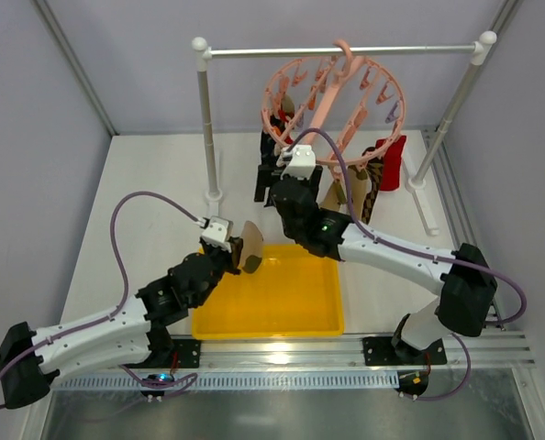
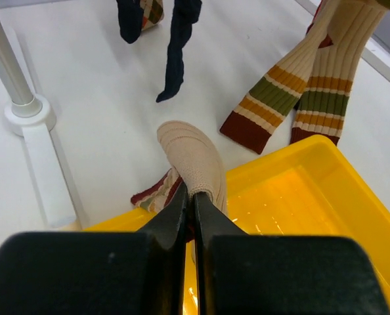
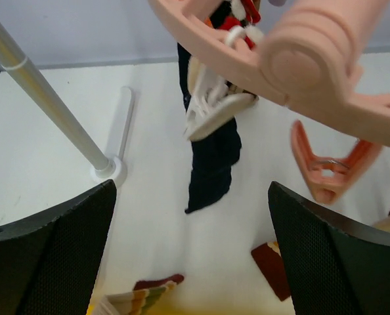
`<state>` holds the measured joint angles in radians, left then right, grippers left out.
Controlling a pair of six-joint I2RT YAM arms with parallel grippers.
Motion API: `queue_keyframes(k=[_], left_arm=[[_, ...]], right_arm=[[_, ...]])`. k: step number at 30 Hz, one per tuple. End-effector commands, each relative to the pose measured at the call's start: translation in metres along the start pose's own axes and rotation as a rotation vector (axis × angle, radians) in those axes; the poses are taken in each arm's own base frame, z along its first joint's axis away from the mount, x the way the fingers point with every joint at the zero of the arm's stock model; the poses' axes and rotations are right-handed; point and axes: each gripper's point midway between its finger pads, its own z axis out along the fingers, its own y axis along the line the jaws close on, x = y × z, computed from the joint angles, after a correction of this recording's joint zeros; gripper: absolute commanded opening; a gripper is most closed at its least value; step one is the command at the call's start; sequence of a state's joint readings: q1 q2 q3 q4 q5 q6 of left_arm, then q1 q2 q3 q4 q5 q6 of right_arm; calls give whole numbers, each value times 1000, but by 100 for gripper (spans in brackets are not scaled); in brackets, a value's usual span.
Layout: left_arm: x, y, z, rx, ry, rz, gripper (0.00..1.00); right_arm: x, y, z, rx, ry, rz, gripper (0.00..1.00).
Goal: Remove the socks clipped to the hanger
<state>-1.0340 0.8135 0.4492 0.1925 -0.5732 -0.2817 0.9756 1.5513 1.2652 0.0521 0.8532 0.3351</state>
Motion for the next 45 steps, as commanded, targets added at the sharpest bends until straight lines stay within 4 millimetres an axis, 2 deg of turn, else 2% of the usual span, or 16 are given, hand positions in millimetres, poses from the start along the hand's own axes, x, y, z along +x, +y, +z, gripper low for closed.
queue_keyframes(k=[1, 9, 13, 18, 24, 25, 26, 28, 33, 37, 38, 40, 41, 42, 44, 45], left_arm=[[-20, -11, -15, 77, 11, -21, 0], [-40, -68, -61, 443, 107, -103, 0], [-13, -95, -72, 587, 284, -76, 0], [21, -102, -77, 611, 429, -78, 0], [51, -76, -64, 434, 483, -62, 0], [52, -72, -62, 410, 484, -59, 10], [55, -68, -60, 381, 489, -54, 31], [58, -57, -52, 302, 484, -48, 99], [60, -37, -41, 159, 475, -34, 100], [49, 6, -32, -102, 406, 6, 100], [47, 13, -32, -142, 393, 5, 100], [40, 22, -29, -198, 351, -1, 99], [31, 19, -23, -192, 303, -18, 100], [25, 13, -19, -164, 273, -30, 100], [25, -3, -13, -72, 239, -52, 99], [6, -17, -4, -6, 150, -79, 100]], right_arm=[[-27, -8, -23, -55, -48, 56, 97], [-12, -57, -50, -1, -45, 67, 98], [-5, -83, -59, 67, -37, 61, 100], [5, -131, -71, 165, -28, 84, 100], [9, -183, -89, 225, -63, 159, 100], [8, -187, -91, 224, -68, 162, 100], [9, -191, -93, 230, -67, 161, 100], [7, -199, -97, 242, -72, 158, 100], [15, -208, -97, 256, -53, 129, 100], [22, -218, -95, 277, -44, 126, 100], [19, -225, -92, 288, -58, 139, 100], [33, -224, -87, 234, -25, 149, 100], [37, -236, -84, 250, -29, 169, 100], [42, -236, -84, 227, -17, 180, 100], [49, -247, -85, 240, -20, 191, 100], [44, -252, -88, 238, -43, 206, 100]])
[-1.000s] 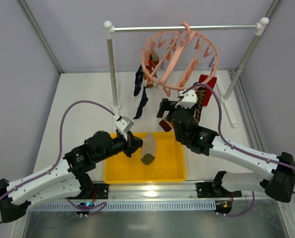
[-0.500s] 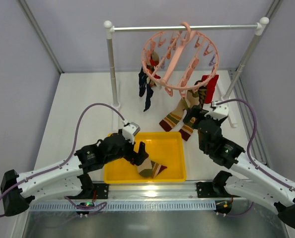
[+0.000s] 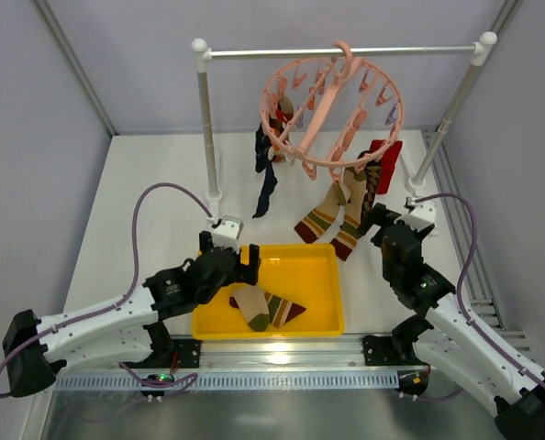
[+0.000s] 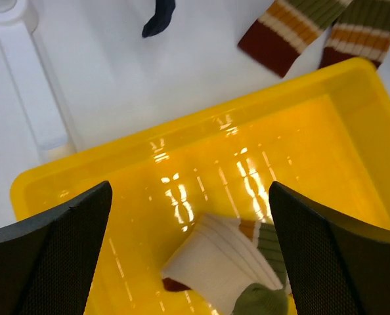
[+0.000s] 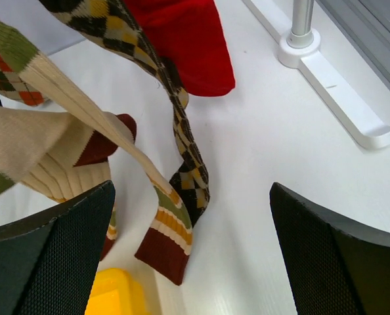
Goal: Remove the socks clipped to the hanger
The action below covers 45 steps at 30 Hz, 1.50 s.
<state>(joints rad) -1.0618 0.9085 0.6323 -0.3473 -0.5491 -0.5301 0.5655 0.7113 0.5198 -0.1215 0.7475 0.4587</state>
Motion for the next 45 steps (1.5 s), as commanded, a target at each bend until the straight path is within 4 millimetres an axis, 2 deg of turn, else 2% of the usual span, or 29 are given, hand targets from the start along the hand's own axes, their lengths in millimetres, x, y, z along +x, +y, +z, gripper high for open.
queue_keyframes(k=[1, 2, 3, 4, 5, 6, 7, 8, 9, 10, 12, 13, 15, 16, 17, 18, 19, 22, 23, 24, 26, 30, 38, 39, 45], left_arm=[[-47, -28, 4, 127, -226, -64, 100], [-51, -40, 6, 184, -249, -58, 100], [-63, -48, 6, 222, -303, -73, 100], [-70, -50, 11, 240, -321, -84, 100], [-73, -55, 14, 269, -324, -91, 100], [-66, -65, 25, 308, -282, -82, 100], [-82, -75, 26, 347, -305, -107, 100], [-87, -78, 32, 363, -302, -104, 100], [-77, -87, 48, 380, -259, -74, 100], [-93, -104, 47, 443, -288, -54, 100], [-95, -125, 65, 504, -272, -16, 100], [-104, -133, 68, 534, -310, 1, 100], [-114, -141, 78, 553, -341, 17, 100], [-113, -145, 88, 559, -356, 38, 100], [-114, -150, 90, 586, -363, 53, 100], [-118, -153, 94, 593, -380, 61, 100], [-111, -156, 105, 601, -364, 71, 100], [-121, -161, 118, 603, -399, 69, 100], [-113, -162, 129, 598, -385, 81, 100], [-121, -163, 131, 600, -416, 80, 100], [-119, -163, 141, 585, -423, 98, 99], [-130, -159, 152, 543, -488, 143, 99], [-146, -155, 186, 518, -502, 145, 99], [-152, -158, 188, 525, -513, 141, 99], [-148, -174, 201, 583, -495, 122, 94]], right_arm=[[-11, 3, -3, -87, -42, 74, 100], [-10, -1, -4, -88, -47, 76, 99], [-17, -6, -7, -91, -73, 93, 100], [-18, -9, -8, -90, -81, 98, 100], [-17, -12, -9, -86, -83, 99, 100], [-18, -15, -10, -81, -93, 107, 100], [-20, -20, -11, -70, -106, 116, 100], [-18, -24, -10, -58, -102, 114, 100], [-17, -26, -10, -53, -102, 112, 100], [-18, -29, -9, -44, -106, 117, 100], [-15, -29, -8, -50, -97, 117, 100], [-15, -29, -8, -53, -96, 117, 100], [-15, -28, -9, -67, -96, 120, 100], [-17, -27, -10, -74, -102, 122, 100], [-18, -26, -11, -87, -103, 124, 100], [-19, -24, -12, -96, -107, 124, 100], [-21, -23, -13, -104, -110, 123, 100], [-26, -26, -17, -107, -135, 118, 100], [-26, -26, -17, -109, -138, 104, 100], [-28, -27, -18, -106, -147, 103, 100], [-30, -28, -19, -107, -155, 86, 100], [-36, -27, -23, -124, -169, 68, 100], [-43, -21, -28, -171, -196, 69, 100], [-43, -21, -28, -168, -197, 65, 100], [-46, -23, -28, -159, -205, 53, 100]])
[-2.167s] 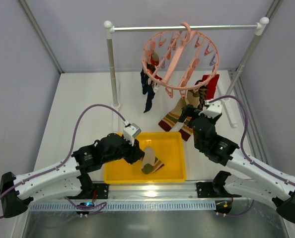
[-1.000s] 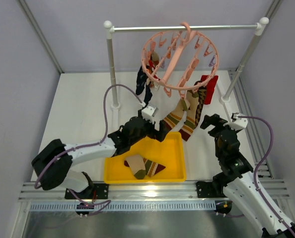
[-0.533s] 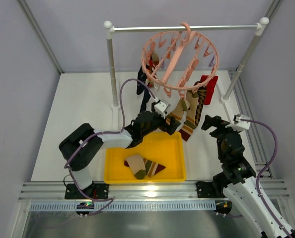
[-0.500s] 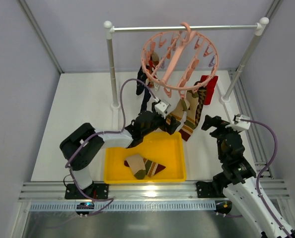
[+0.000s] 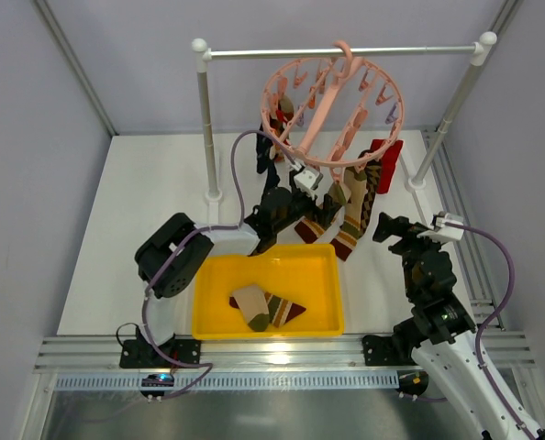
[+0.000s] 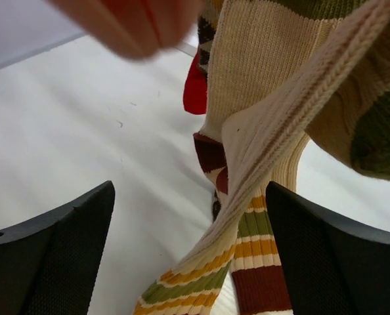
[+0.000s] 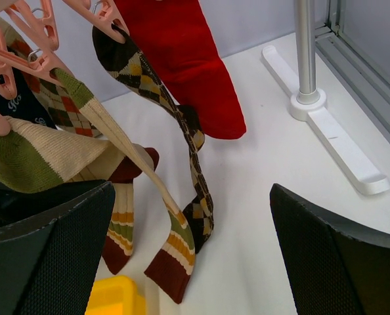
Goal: Remove the socks clipped to the hanger
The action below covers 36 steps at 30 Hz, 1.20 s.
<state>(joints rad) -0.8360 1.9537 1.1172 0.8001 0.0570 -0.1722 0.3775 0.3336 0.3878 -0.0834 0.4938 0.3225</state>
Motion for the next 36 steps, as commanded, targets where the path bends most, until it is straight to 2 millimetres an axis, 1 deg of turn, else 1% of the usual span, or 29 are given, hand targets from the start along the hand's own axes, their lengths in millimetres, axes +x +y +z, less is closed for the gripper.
queue_keyframes(k=[1, 2, 4, 5, 7, 8, 9, 10, 11, 13, 14, 15, 17, 18, 19, 21, 22, 23, 24, 25, 27, 28, 30, 31, 32, 33, 34, 35, 36], left_arm=[[-20, -13, 13, 63, -82, -6, 90], [-20, -13, 13, 68, -87, -22, 74], [-21, -15, 13, 78, -104, -39, 61], [-21, -18, 12, 91, -106, -45, 48], [-21, -21, 11, 105, -100, -61, 30], [-22, -23, 9, 111, -97, -66, 3], [-24, -23, 8, 111, -103, -76, 0], [-25, -23, 5, 109, -108, -77, 0], [-21, -21, 1, 100, -100, -82, 0], [-32, -20, -8, 83, -119, -82, 0], [-25, -19, -15, 74, -102, -85, 0], [-37, -19, -21, 67, -124, -86, 0], [-38, -21, -31, 60, -117, -90, 0], [-33, -21, -37, 52, -99, -89, 0], [-44, -21, -44, 40, -117, -73, 0], [-35, -27, -55, 24, -84, -56, 0], [-46, -29, -60, 18, -98, -48, 0], [-41, -26, -64, -11, -73, -41, 0], [-40, -30, -67, -12, -59, -38, 0], [-43, -30, -71, -21, -57, -38, 0], [-37, -34, -78, -24, -17, -29, 0], [-41, -37, -81, -21, -18, -25, 0], [-35, -38, -86, -33, 20, -10, 0], [-37, -41, -88, -30, 24, -8, 0], [-43, -43, -91, -25, 23, -10, 0], [-40, -44, -94, -22, 46, -11, 0], [-42, -47, -96, -14, 49, -12, 0], [-50, -50, -100, -7, 38, -14, 0], [-50, -52, -102, 5, 47, -18, 0]], right_arm=[[-12, 4, 1, -17, -37, -3, 100], [-13, 4, 1, -18, -39, -3, 100], [-12, 4, 1, -15, -39, -6, 100], [-11, 4, 2, -17, -36, -9, 100], [-10, 5, 2, -17, -33, -9, 100], [-10, 4, 3, -15, -31, -10, 100], [-9, 5, 3, -17, -27, -10, 100], [-8, 6, 4, -21, -24, -11, 100], [-8, 7, 4, -24, -23, -11, 100], [-5, 6, 6, -16, -10, -25, 99], [-3, 5, 6, -14, -3, -36, 100], [-2, 5, 7, -13, 9, -51, 100], [-1, 6, 9, -9, 30, -81, 100], [-1, 8, 9, -20, 41, -91, 100], [-4, 12, 10, -34, 43, -91, 100], [-3, 25, 11, -92, 69, -91, 100], [-9, 31, 11, -113, 64, -83, 100], [-6, 37, 12, -137, 84, -86, 100], [-7, 39, 13, -143, 89, -85, 100], [-15, 45, 13, -155, 82, -79, 100], [-16, 56, 16, -188, 106, -90, 100], [-26, 63, 17, -202, 93, -84, 100], [-30, 76, 18, -234, 102, -98, 100], [-43, 84, 18, -254, 81, -95, 100], [-49, 90, 17, -269, 73, -103, 100], [-50, 100, 18, -299, 84, -110, 100], [-63, 110, 16, -332, 66, -103, 100], [-66, 116, 17, -351, 67, -105, 100], [-70, 124, 17, -379, 65, -108, 100]])
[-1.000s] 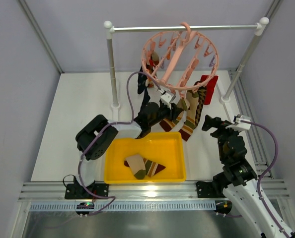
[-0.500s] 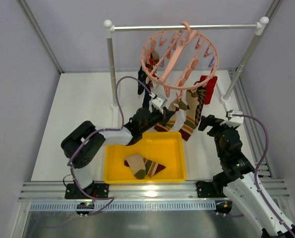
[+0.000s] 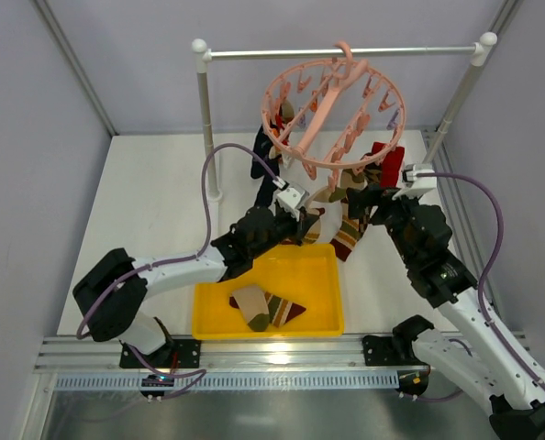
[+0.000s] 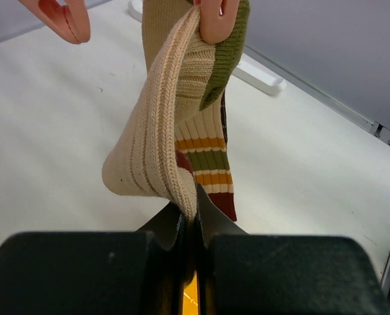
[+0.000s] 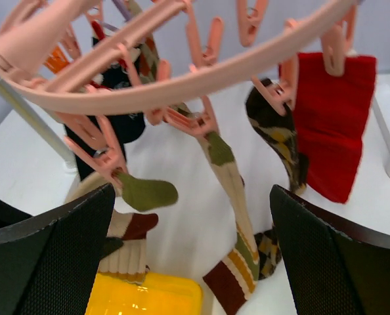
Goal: Remove the socks clipped to the hanger
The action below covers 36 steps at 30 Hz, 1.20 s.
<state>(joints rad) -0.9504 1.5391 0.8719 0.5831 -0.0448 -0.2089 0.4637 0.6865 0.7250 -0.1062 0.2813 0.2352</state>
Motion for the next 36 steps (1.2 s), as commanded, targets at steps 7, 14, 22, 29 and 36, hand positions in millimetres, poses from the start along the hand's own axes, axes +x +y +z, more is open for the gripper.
queue_keyframes(k=[7, 14, 22, 29, 36], left_arm=[[-1, -12, -20, 41, 93, 24, 0], [-3, -21, -24, 92, 105, 19, 0], [-3, -23, -28, 102, 111, 24, 0], [-3, -21, -29, 93, 109, 31, 0], [-5, -22, -30, 97, 110, 29, 0]], right_arm=[[-47, 74, 18, -277, -43, -19, 100], [-43, 97, 19, -344, -17, -16, 100], [-33, 102, 29, -352, 19, -24, 100], [-31, 115, 35, -364, 30, -41, 100], [-27, 118, 47, -342, 47, -51, 100]])
